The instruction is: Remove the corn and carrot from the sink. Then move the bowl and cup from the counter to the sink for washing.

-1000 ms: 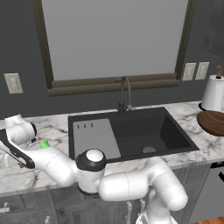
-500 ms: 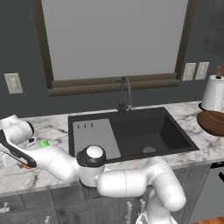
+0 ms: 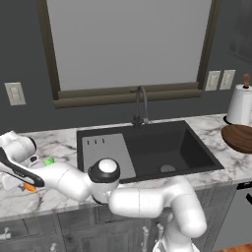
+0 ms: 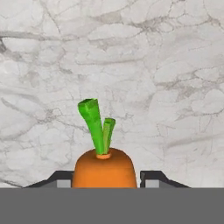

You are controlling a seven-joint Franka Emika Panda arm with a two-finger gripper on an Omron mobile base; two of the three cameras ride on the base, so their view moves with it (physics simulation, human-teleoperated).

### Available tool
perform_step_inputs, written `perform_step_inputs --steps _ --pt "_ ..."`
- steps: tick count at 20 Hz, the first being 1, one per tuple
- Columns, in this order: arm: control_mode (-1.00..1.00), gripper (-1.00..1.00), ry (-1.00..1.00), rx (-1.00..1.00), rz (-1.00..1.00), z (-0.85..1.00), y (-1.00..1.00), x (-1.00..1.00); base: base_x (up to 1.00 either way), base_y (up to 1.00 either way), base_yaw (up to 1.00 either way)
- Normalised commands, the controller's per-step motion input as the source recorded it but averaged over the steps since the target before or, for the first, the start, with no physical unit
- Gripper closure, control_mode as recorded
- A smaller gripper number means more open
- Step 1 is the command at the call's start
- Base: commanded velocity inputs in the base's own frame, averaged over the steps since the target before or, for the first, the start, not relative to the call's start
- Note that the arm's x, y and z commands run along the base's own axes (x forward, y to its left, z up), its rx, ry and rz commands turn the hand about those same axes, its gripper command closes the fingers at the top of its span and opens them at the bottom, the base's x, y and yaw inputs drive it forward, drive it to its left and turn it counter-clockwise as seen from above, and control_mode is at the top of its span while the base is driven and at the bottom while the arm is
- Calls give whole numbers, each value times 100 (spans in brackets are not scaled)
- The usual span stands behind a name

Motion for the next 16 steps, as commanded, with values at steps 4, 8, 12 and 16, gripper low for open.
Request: perform_step_inputs --steps 4,8,12,16 --pt "-100 -100 0 -2 -2 -16 -10 0 0 0 0" --pt "-100 -100 0 0 0 -11 -14 -1 0 0 0" --pt "-100 -100 0 0 0 1 -8 0 0 0 0" --pt "-100 -100 0 0 -1 19 -2 -1 0 0 0"
